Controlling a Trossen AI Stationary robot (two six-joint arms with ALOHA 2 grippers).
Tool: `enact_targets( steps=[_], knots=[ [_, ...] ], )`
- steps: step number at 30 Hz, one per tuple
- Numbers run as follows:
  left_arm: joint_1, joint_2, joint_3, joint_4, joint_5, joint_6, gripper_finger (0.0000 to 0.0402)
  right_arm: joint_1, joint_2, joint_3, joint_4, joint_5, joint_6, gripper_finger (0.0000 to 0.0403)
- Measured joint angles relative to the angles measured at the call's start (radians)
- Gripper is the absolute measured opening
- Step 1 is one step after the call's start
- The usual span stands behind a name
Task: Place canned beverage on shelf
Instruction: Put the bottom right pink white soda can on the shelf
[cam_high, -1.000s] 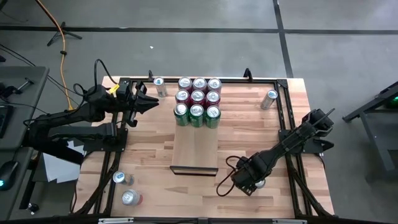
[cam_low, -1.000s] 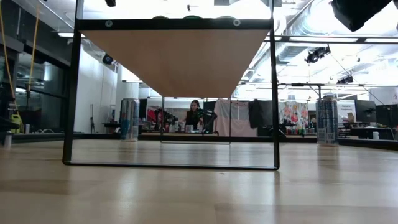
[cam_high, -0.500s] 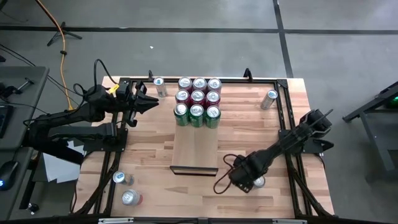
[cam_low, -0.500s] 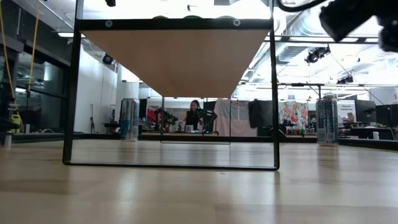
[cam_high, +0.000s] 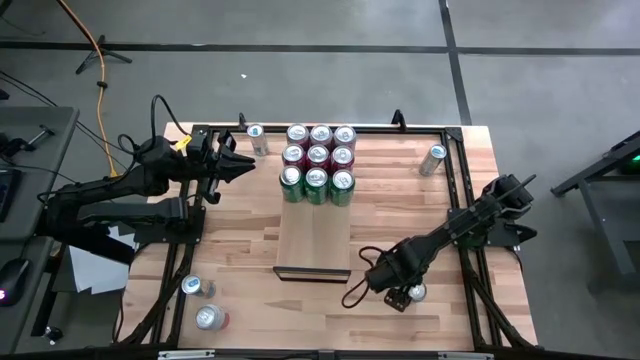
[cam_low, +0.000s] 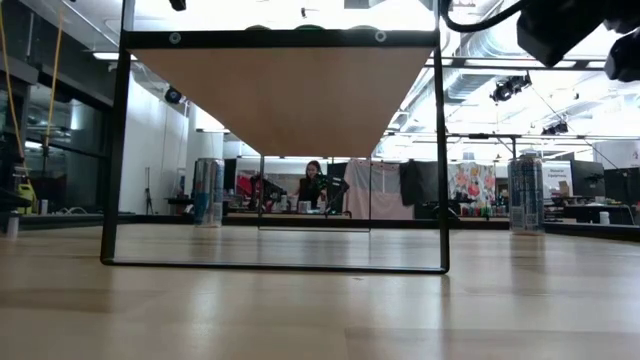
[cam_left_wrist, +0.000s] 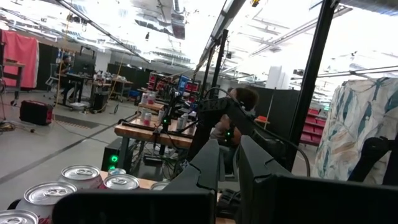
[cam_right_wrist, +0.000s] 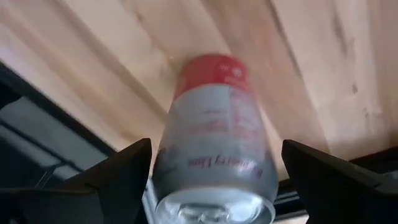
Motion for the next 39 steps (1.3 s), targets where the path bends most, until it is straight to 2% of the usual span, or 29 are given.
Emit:
enact_targets(
  steps=[5,12,21,24,27,30,35,39],
  knots=[
    [0.000,0.000,0.000,0.000,0.000,0.000,0.0001,0.000,0.000,0.000,-0.012,-0.070,-0.007,0.0346],
    [0.000,0.000,0.000,0.000,0.000,-0.002,0.0001,0.025,-0.003,0.002,-0.035,-0.090,0.068,0.0346],
    [0.000,0.000,0.000,0.000,0.000,-0.002,0.0001,0.064,-0.004,0.002,0.017,0.004,0.136,0.0344],
    [0.000,0.000,0.000,0.000,0.000,-0.002,0.0001,0.064,-0.004,0.002,0.023,0.008,0.135,0.0321],
    [0.000,0.000,0.000,0.000,0.006,-0.001,0.0001,0.064,-0.006,0.003,0.021,0.007,0.126,0.0278],
    [-0.001,0.000,0.001,0.000,0.007,-0.002,0.0001,0.064,-0.024,0.011,0.017,0.012,0.104,0.0277],
    [-0.001,0.006,0.053,-0.004,-0.027,-0.001,0.0002,0.051,-0.130,0.127,-0.089,0.096,0.039,0.0277],
    [-0.003,0.038,0.152,-0.106,-0.065,0.046,0.0026,0.010,-0.242,0.254,-0.215,0.247,0.024,0.0277]
  ],
)
